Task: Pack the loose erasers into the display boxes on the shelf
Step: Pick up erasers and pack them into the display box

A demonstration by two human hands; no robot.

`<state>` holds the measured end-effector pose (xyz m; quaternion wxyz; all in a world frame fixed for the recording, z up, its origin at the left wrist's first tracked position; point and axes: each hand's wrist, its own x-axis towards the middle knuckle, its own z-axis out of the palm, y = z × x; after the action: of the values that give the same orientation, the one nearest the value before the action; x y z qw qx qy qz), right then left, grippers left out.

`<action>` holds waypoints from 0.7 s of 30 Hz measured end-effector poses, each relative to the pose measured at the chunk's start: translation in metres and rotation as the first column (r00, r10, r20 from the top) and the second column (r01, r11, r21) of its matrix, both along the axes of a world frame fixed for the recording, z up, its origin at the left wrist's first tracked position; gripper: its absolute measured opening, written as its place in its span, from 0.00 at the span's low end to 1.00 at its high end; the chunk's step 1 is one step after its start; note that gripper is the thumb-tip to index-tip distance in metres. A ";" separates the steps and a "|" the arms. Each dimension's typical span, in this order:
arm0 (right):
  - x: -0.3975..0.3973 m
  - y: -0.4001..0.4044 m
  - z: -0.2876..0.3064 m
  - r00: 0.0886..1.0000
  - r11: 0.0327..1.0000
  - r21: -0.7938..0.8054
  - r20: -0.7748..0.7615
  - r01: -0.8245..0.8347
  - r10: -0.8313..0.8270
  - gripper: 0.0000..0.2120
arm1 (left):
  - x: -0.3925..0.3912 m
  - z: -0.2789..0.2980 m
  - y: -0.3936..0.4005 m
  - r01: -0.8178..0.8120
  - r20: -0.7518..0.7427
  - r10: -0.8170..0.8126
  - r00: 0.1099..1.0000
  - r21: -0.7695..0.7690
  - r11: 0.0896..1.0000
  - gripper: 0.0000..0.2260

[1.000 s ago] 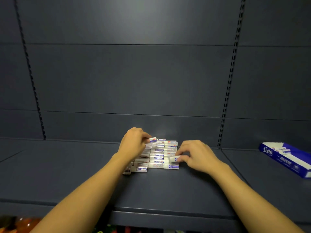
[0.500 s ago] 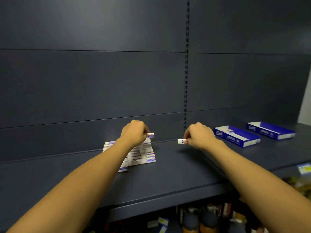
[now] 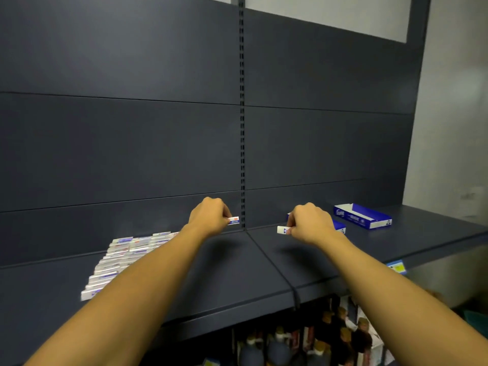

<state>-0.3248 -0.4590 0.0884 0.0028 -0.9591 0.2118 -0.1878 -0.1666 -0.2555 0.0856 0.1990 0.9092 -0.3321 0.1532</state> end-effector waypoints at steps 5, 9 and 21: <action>-0.027 -0.040 -0.004 1.000 0.999 -0.028 -0.012 0.021 -0.021 0.06 | -0.032 -0.002 -0.041 -0.031 0.012 0.030 0.999 0.033 0.999 0.11; -0.044 -0.072 -0.008 1.000 0.999 -0.039 -0.019 0.018 -0.018 0.09 | -0.055 -0.005 -0.071 -0.048 0.014 0.047 0.999 0.048 0.998 0.10; -0.047 -0.131 -0.014 0.999 0.998 -0.048 -0.025 -0.040 0.039 0.14 | -0.091 -0.007 -0.136 -0.080 0.030 0.077 0.997 0.115 0.990 0.11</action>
<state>-0.3715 -0.5902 0.0743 -0.0194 -0.9650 0.1883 -0.1813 -0.2572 -0.3919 0.0783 0.1354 0.9296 -0.3068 0.1530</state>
